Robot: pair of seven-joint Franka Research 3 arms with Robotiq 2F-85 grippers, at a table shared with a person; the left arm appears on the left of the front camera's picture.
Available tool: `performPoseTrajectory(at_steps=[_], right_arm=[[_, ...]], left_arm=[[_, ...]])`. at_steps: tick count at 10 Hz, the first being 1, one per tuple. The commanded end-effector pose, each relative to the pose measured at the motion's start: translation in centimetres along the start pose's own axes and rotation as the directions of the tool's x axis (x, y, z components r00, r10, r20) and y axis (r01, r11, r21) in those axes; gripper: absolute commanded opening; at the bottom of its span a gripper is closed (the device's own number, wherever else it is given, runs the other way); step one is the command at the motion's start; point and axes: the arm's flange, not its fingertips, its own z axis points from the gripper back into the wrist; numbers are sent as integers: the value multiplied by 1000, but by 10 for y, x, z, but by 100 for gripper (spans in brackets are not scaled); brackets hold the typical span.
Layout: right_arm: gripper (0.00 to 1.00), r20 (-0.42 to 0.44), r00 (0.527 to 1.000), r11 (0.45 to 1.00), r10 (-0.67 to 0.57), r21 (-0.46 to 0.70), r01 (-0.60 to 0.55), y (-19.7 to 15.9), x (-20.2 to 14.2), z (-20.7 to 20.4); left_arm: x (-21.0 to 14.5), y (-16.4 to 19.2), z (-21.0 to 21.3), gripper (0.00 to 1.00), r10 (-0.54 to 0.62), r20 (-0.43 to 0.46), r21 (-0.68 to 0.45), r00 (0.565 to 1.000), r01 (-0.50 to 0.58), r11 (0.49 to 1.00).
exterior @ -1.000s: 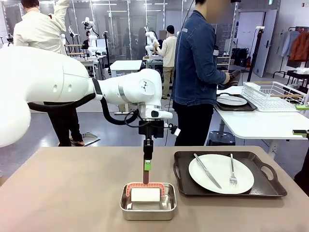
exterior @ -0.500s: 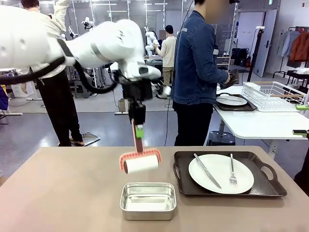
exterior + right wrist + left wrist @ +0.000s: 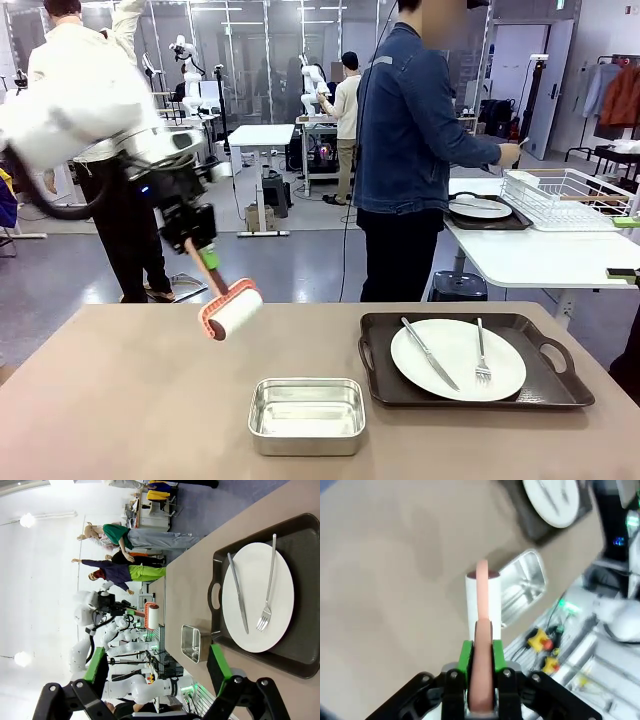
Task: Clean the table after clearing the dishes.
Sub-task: When the left (or right) Handle tray is removed, use the left hand (or right hand) to clean the left (or right) side of the table with the Lint Roller.
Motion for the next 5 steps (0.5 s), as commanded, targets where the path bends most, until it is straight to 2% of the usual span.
performPoseTrajectory(at_steps=[1,3,4,5], right_arm=[[100,-3,1000,1000,0,6,0,3,-3,-2],[100,-3,1000,1000,0,6,0,3,-3,-2],[100,-3,1000,1000,0,6,0,3,-3,-2],[100,-3,1000,1000,0,6,0,3,-3,-2]], left_arm=[[-47,21,-38,0,225,141,-112,964,-210,971],[-63,54,-66,0,357,170,-192,918,-325,926],[-68,59,-70,0,354,189,-163,916,-326,931],[-70,49,-67,0,144,238,-6,961,-146,989]])
